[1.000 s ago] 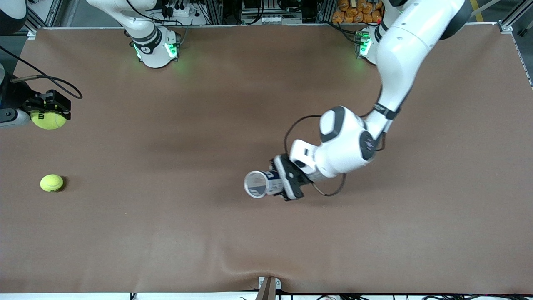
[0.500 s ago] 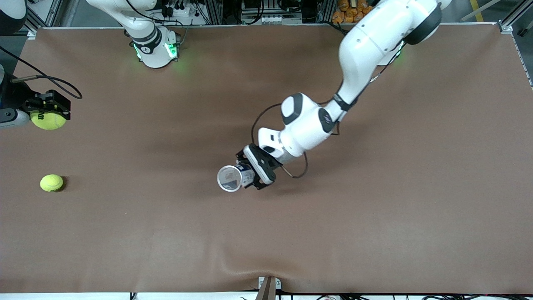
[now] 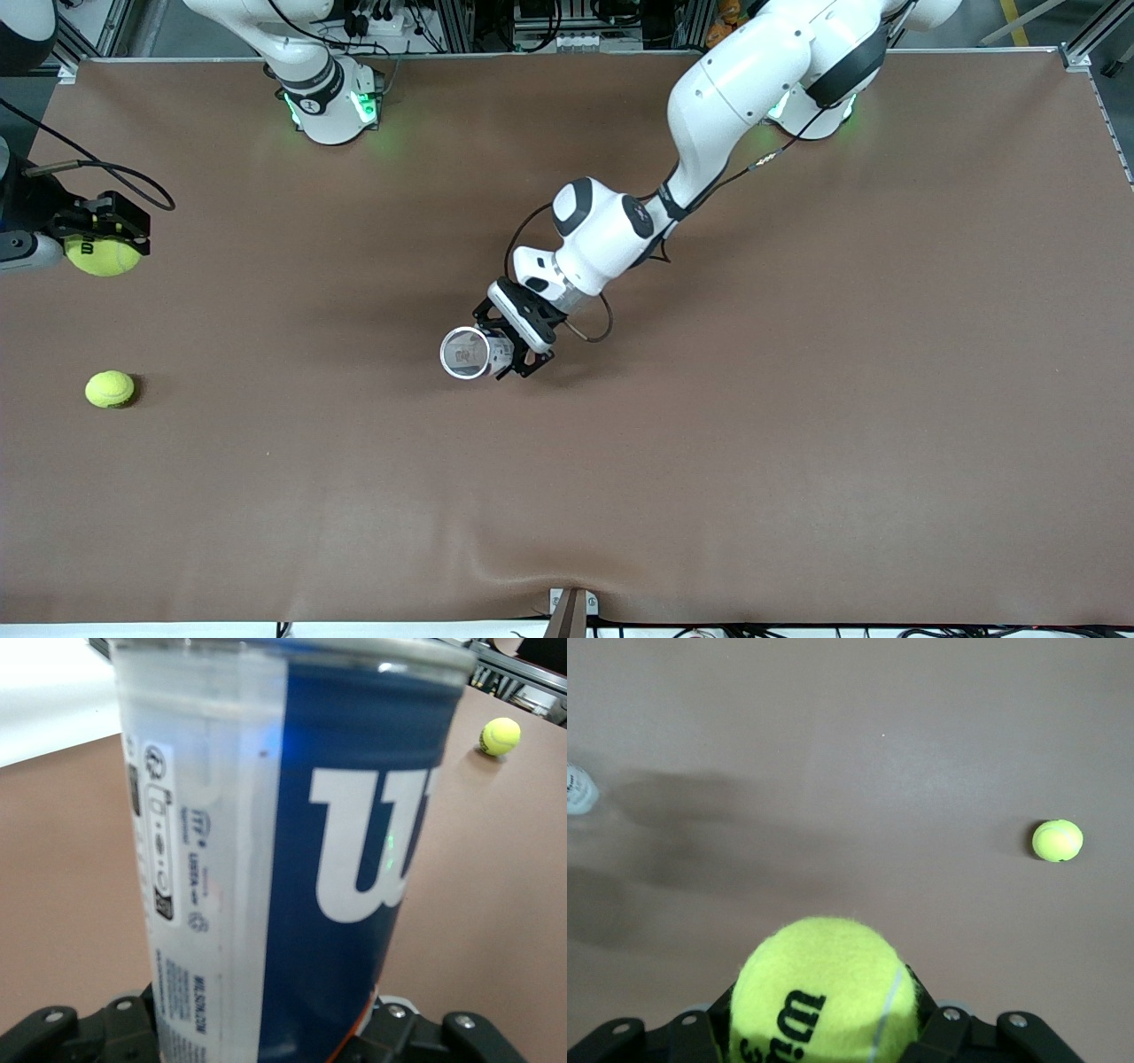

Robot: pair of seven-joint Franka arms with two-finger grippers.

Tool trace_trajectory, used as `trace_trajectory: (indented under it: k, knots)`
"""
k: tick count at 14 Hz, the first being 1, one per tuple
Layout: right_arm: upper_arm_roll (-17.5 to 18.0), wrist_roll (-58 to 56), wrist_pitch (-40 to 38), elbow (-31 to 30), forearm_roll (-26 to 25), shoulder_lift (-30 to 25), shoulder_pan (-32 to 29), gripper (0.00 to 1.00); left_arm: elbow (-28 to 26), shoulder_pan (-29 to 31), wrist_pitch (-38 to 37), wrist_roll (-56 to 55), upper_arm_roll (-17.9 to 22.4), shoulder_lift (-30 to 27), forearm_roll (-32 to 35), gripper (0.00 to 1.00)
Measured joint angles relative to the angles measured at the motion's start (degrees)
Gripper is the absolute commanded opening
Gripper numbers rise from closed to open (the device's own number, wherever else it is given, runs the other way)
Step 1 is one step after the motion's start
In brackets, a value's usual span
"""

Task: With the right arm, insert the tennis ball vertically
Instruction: 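Lift the can upright with the left gripper and carry it to mid-table, then carry the printed ball with the right gripper over the can's open end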

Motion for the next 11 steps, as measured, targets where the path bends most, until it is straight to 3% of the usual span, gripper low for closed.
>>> trace_trajectory:
  k: [7,11]
  knots:
    - [0.0,-0.01,-0.07,0.0,0.0,0.0,0.0,0.0,0.16,-6.69,12.08,-8.66,0.05,3.71,0.0,0.75]
    - [0.0,-0.02,-0.08,0.0,0.0,0.01,0.0,0.0,0.66,-10.11,13.15,-10.46,1.67,4.49,0.0,0.76]
